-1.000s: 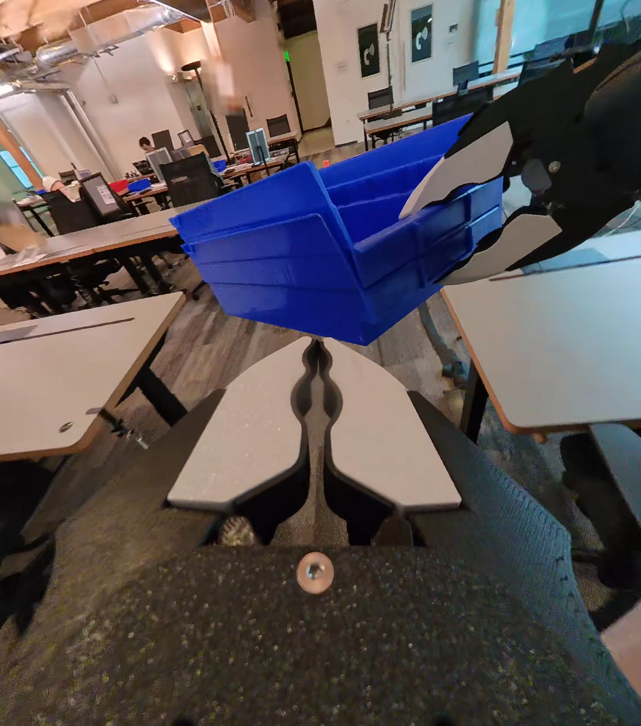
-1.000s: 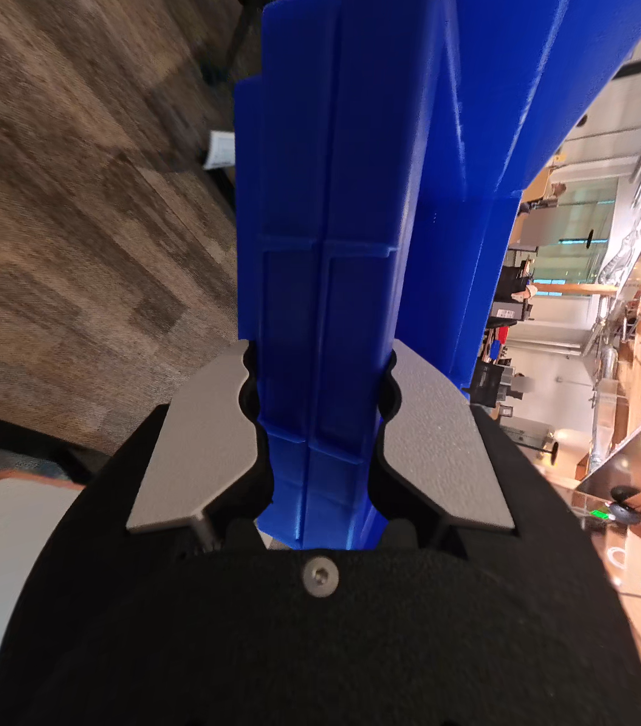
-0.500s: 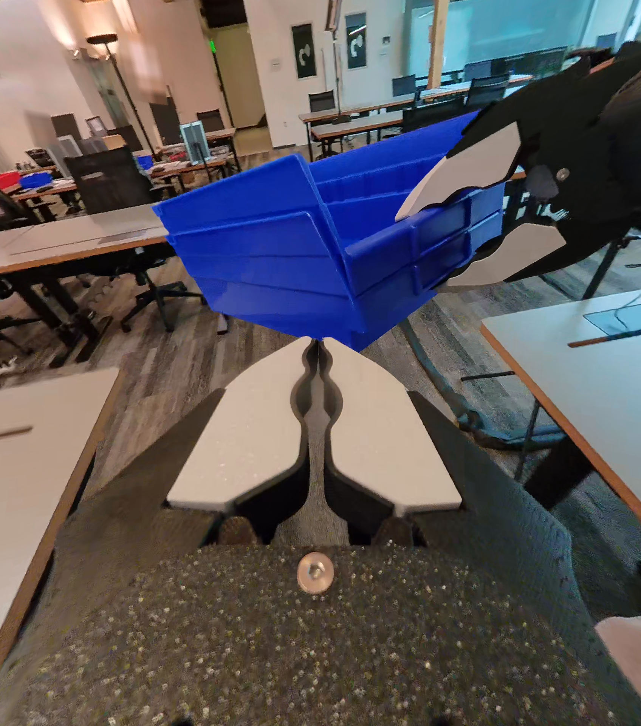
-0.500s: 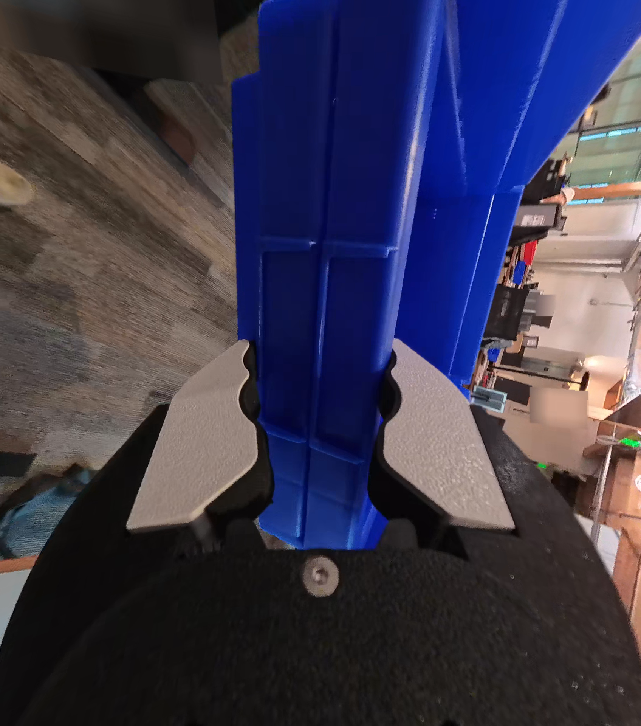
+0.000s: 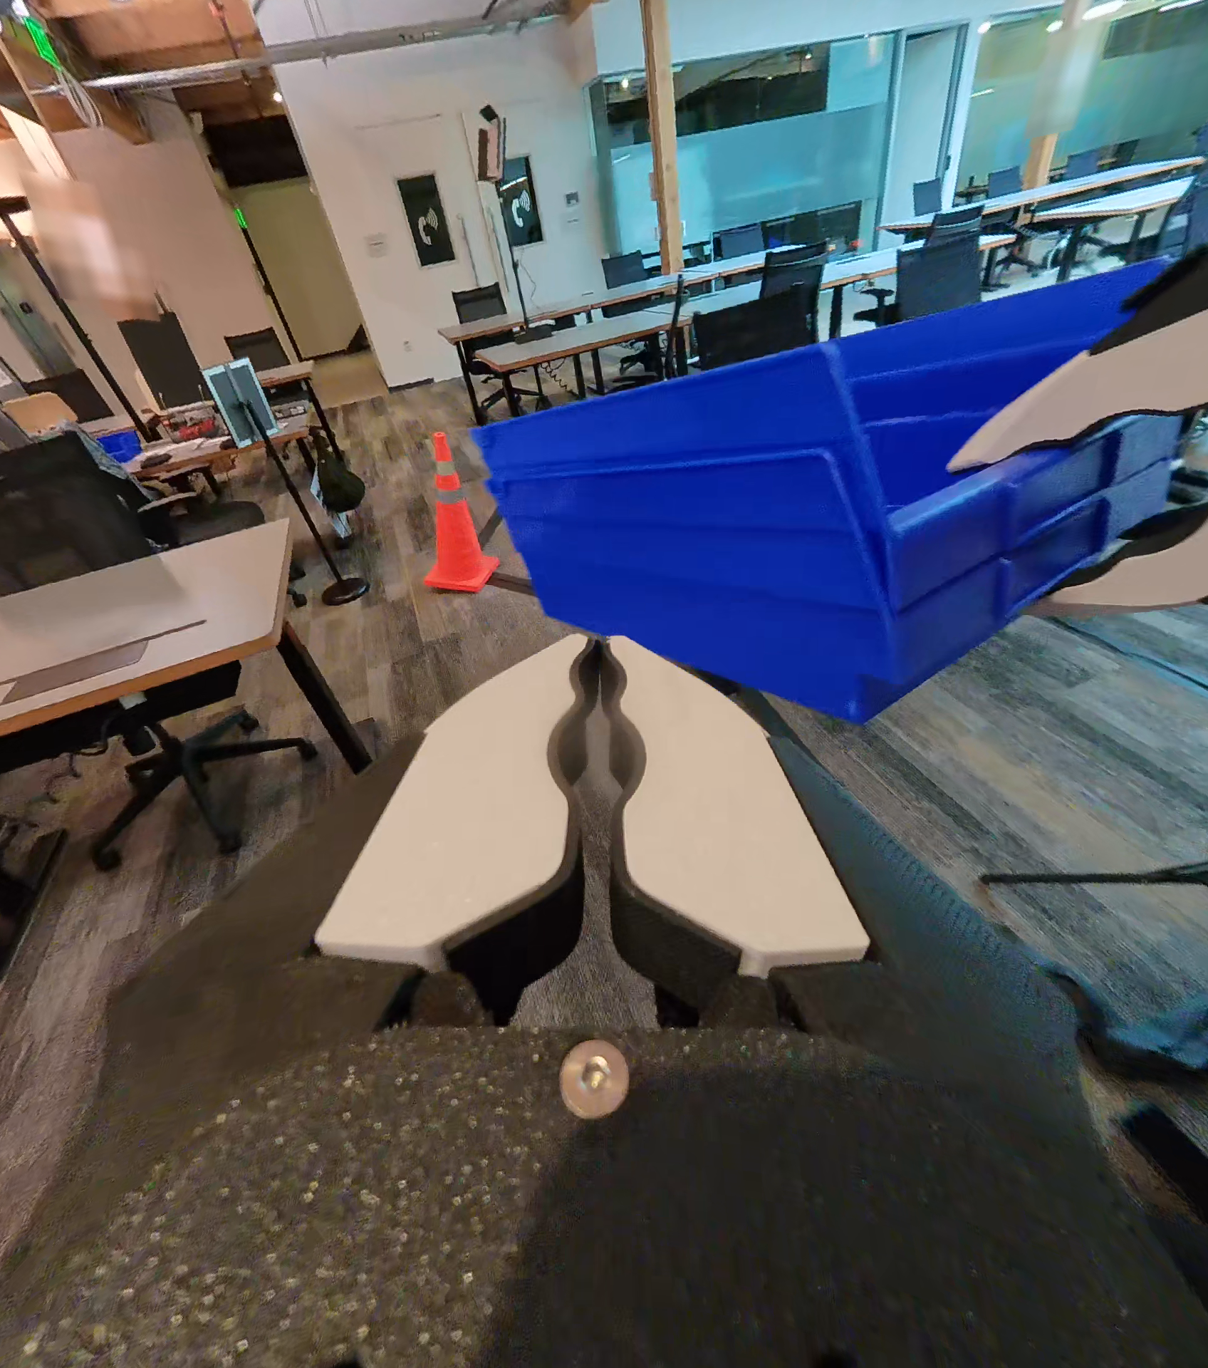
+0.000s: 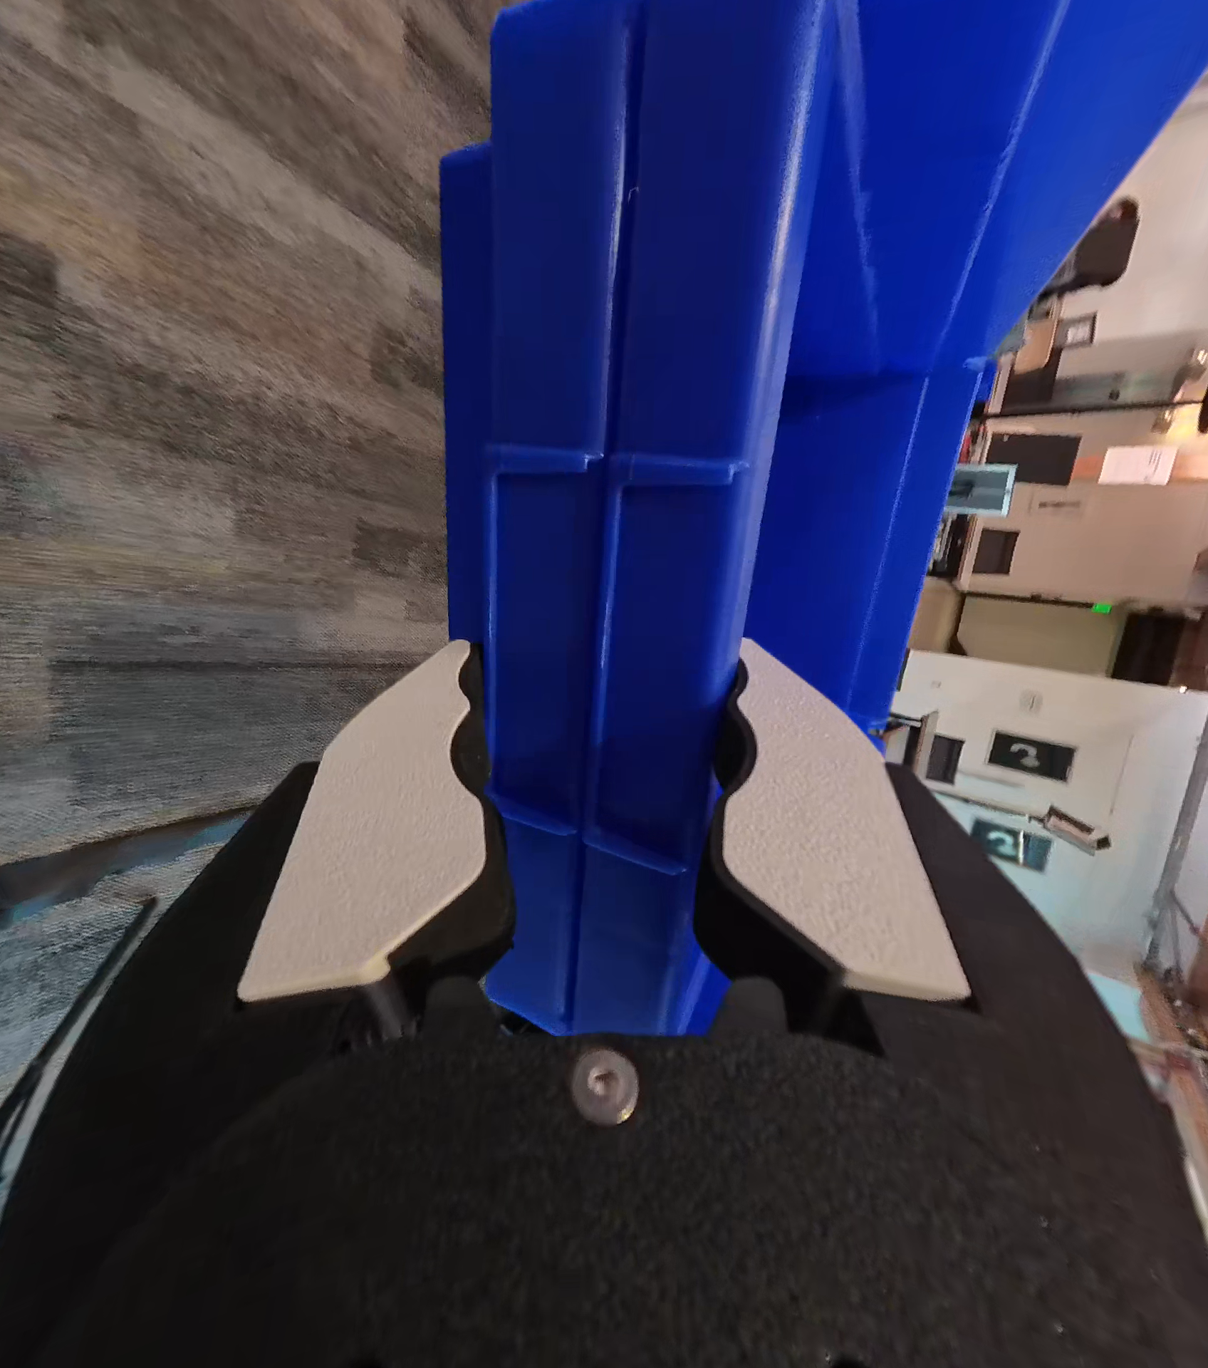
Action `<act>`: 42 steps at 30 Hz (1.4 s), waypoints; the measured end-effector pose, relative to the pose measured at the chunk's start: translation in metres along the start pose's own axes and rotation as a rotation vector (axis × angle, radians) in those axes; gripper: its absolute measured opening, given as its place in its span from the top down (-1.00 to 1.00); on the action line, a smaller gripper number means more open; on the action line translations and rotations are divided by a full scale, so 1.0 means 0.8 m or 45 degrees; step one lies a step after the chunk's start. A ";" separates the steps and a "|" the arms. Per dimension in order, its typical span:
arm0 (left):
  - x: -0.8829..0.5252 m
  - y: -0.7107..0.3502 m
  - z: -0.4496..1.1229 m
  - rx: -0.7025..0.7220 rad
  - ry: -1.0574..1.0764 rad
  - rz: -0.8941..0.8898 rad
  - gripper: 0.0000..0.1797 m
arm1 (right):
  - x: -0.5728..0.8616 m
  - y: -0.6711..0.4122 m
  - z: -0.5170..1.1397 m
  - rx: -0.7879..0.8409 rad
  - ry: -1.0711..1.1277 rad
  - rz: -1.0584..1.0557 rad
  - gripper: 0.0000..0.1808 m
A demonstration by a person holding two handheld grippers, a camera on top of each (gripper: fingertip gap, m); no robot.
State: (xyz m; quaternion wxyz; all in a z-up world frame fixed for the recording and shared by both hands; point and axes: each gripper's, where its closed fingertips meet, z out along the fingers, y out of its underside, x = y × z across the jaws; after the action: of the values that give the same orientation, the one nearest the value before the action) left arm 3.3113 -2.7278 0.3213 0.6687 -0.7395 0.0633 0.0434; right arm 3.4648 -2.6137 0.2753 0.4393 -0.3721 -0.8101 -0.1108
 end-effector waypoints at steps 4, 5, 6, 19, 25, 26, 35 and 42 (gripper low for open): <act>-0.067 0.029 0.173 -0.017 0.012 -0.004 1.00 | 0.086 0.094 0.142 -0.059 0.030 0.030 0.34; -0.082 0.033 0.216 -0.013 0.015 -0.010 1.00 | 0.110 0.118 0.180 -0.071 0.037 0.033 0.34; -0.097 0.033 0.261 -0.007 0.014 -0.019 1.00 | 0.136 0.142 0.218 -0.074 0.041 0.038 0.34; -0.372 0.032 0.791 -0.058 -0.071 -0.189 1.00 | 0.516 0.371 0.667 -0.105 -0.053 -0.011 0.34; -0.529 0.060 1.068 -0.036 -0.037 -0.225 1.00 | 0.688 0.444 0.890 -0.131 -0.038 -0.019 0.34; -0.554 0.051 1.115 -0.028 -0.013 -0.232 1.00 | 0.719 0.455 0.924 -0.134 -0.051 -0.017 0.33; -0.767 -0.044 1.473 0.067 0.031 -0.150 1.00 | 0.987 0.558 1.208 -0.087 -0.048 -0.043 0.34; -0.933 0.017 1.728 -0.020 -0.142 -0.201 1.00 | 1.194 0.620 1.479 0.057 -0.014 -0.154 0.34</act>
State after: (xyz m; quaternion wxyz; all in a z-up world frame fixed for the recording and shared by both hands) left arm 2.6004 -1.3280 0.2787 0.6667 -0.7439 -0.0327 0.0323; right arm 2.7460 -1.1851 0.2634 0.4354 -0.3131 -0.8359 -0.1171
